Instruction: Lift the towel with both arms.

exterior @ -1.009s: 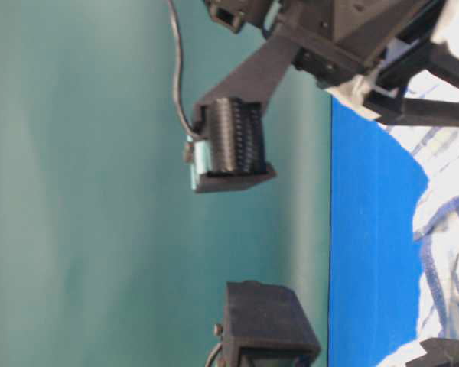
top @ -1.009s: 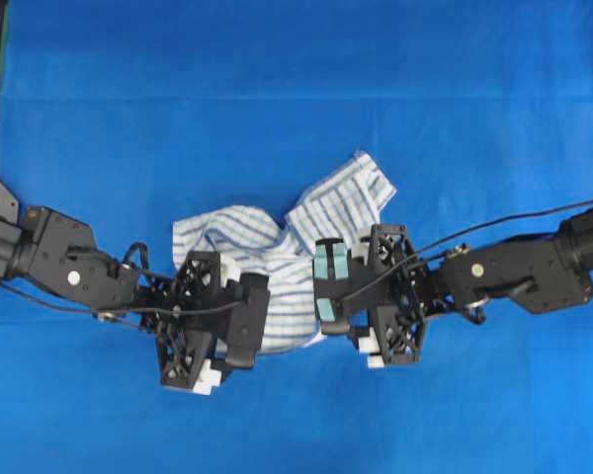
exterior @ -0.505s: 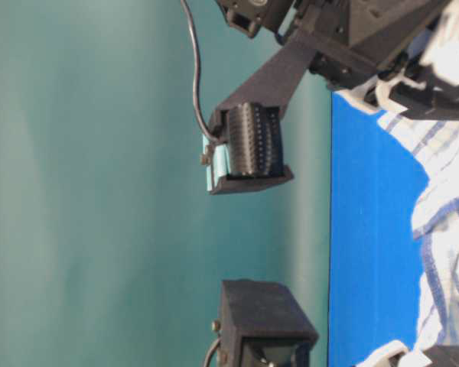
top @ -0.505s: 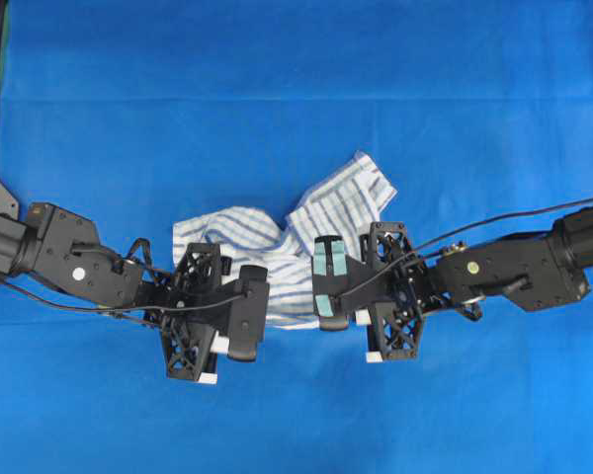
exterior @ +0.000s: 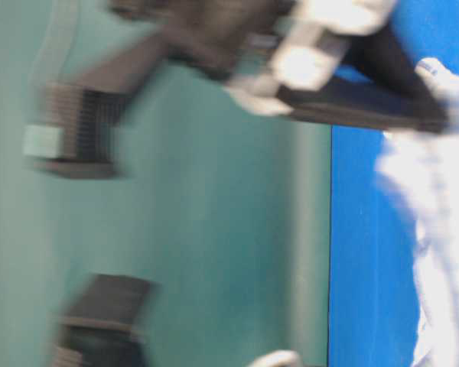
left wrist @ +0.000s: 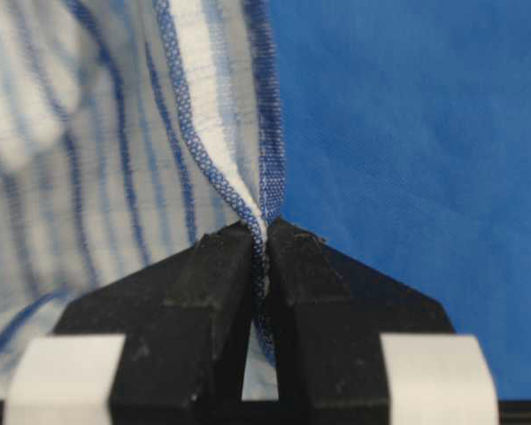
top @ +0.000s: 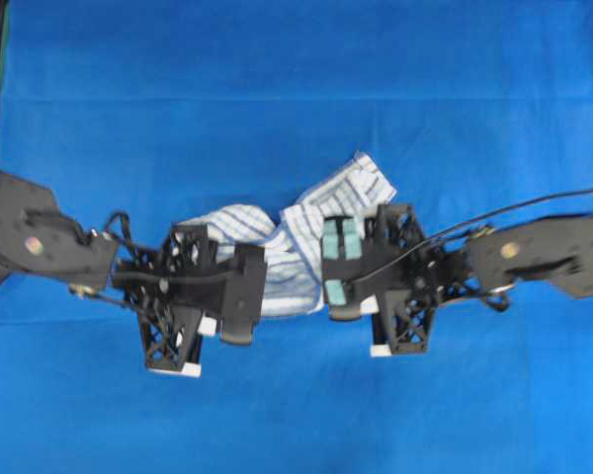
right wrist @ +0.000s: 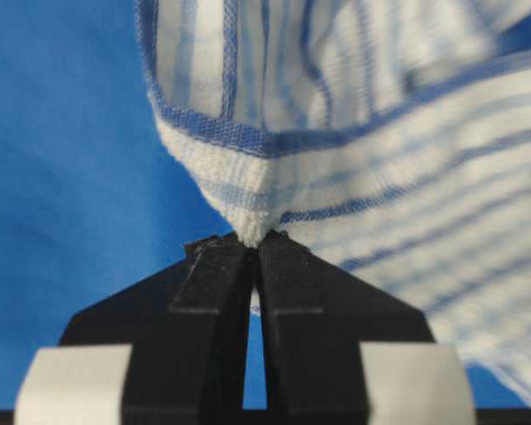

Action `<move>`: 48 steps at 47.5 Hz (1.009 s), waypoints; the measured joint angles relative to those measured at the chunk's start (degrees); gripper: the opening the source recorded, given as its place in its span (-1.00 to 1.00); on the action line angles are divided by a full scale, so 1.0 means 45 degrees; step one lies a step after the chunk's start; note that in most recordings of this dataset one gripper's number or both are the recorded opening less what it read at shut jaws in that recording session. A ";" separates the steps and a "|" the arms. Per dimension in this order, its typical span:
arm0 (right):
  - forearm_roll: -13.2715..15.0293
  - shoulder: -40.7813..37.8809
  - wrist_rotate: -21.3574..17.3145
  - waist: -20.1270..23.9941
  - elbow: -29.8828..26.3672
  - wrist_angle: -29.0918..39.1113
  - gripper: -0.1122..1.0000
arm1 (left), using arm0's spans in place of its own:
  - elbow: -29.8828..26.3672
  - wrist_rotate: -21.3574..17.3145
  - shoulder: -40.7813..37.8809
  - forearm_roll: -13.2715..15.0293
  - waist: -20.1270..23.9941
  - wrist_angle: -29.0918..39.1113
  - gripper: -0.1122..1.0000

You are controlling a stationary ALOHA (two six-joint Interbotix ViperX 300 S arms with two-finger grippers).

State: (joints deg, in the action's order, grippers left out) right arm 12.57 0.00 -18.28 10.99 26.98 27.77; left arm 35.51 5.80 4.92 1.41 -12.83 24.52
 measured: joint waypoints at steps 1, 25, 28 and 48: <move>0.0039 0.0215 0.0039 0.0020 -0.0098 0.0234 -0.76 | -0.0137 -0.0020 0.0156 0.0000 0.0098 0.0254 -0.77; 0.0898 0.3047 0.1367 0.0000 -0.3457 0.4922 -0.76 | -0.3477 -0.0117 0.3633 -0.0098 0.1445 0.4023 -0.77; 0.0918 0.3203 0.1504 0.0020 -0.3945 0.5352 -0.76 | -0.3906 -0.0156 0.3789 -0.0098 0.1504 0.4336 -0.77; 0.1016 0.3379 0.2637 0.0000 -0.6914 0.7168 -0.76 | -0.6426 -0.0156 0.3848 -0.0117 0.1621 0.6250 -0.77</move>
State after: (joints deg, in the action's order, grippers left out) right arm 17.14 15.21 -6.42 10.99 -4.13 60.03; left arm 6.59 5.10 22.24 0.88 -5.54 52.65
